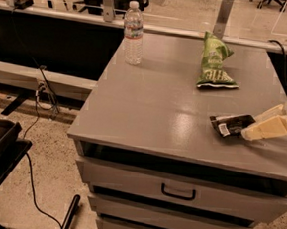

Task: Move rxbar chocolate near green jalapeno chip bag

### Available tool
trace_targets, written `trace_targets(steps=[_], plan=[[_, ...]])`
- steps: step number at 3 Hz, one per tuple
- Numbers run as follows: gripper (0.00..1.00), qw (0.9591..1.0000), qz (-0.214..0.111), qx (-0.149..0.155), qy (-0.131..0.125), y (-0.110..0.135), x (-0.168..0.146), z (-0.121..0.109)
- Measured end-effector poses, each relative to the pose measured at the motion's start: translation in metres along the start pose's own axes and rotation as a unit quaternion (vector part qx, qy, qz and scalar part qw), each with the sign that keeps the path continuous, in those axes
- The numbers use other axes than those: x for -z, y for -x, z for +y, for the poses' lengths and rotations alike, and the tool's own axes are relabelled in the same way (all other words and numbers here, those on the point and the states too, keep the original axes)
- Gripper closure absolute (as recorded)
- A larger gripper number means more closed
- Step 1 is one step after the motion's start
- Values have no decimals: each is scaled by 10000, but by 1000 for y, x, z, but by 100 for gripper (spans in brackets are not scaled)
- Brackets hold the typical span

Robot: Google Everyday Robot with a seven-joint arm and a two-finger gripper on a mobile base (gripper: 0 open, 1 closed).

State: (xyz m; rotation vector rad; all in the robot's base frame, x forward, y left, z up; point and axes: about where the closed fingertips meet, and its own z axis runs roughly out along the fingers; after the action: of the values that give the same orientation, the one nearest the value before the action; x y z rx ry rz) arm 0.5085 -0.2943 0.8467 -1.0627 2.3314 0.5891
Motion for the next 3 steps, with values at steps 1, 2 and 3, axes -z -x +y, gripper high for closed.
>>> trace_targets(steps=[1,2,3], plan=[[100,9984,-405,355,-149,30,16,3],[100,9984,-405,355,-149,31,16,3],[100,9977,-520,349,-273,36,19,-11]])
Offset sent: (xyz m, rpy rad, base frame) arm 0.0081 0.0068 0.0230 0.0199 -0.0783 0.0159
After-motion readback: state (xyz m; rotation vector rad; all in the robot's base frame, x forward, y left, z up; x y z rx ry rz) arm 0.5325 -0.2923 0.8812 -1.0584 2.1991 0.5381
